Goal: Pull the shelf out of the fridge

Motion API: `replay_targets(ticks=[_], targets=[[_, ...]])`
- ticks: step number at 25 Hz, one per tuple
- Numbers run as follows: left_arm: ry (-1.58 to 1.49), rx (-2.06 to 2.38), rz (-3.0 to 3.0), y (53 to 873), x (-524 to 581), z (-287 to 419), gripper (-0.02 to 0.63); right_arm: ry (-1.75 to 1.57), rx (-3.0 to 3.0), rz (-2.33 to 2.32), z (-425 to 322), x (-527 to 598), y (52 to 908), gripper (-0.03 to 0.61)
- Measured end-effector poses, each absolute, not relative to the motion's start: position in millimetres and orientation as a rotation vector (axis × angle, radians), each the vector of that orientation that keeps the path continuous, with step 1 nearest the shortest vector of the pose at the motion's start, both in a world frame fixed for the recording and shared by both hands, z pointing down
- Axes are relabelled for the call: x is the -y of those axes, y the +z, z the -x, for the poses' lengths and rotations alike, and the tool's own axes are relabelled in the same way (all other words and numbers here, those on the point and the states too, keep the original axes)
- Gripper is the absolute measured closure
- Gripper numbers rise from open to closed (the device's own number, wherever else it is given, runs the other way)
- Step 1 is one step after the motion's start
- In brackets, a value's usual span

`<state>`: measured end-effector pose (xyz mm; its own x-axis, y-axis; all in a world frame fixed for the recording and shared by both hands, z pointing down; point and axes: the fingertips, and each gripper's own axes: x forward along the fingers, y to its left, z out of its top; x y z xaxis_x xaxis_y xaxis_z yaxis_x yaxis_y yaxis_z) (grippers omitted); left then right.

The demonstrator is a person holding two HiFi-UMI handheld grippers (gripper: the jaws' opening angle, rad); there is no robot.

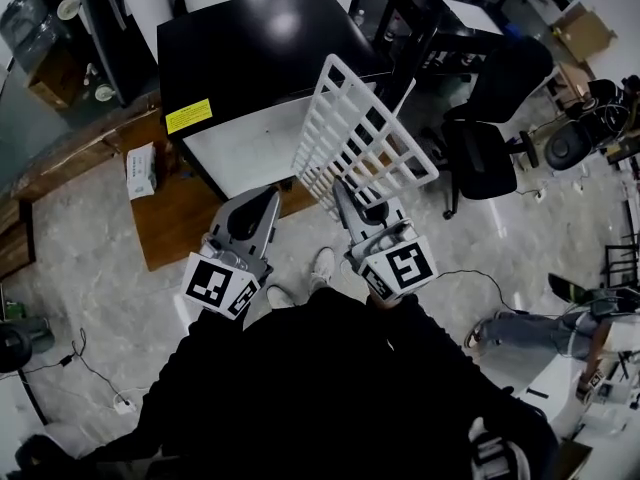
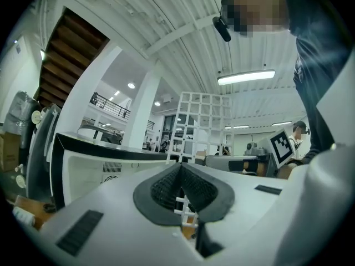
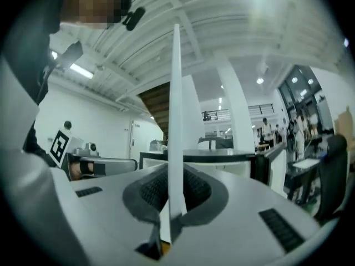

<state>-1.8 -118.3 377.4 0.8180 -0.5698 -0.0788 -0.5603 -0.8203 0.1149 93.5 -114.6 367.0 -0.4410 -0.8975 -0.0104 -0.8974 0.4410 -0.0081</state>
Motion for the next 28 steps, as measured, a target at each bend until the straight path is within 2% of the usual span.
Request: replay_targets(ticks=[6,11,13,21,28], targets=[[-0.167,0.943,-2.910,376,129,2,0.607,0.637,-2.869,1.919,-96,127,328,0.549],[-0.182,0.952,-2.906,373,143,-1,0.607,1.356,-2.733,2.079,-91,137,285,0.549],[-0.190,0.958,-2.902,373,149,-2,0.607,1.545,-2.672,2.097,-89,143,271,0.549],[-0.202,0.990,-2.893,371,168,-5,0.607,1.971,-2.763,2.022,-78,208,279,0.549],[-0.183,1.075,-2.850,383,183,9,0.607,1.968,-3.012,1.920,-44,266,323,0.548]])
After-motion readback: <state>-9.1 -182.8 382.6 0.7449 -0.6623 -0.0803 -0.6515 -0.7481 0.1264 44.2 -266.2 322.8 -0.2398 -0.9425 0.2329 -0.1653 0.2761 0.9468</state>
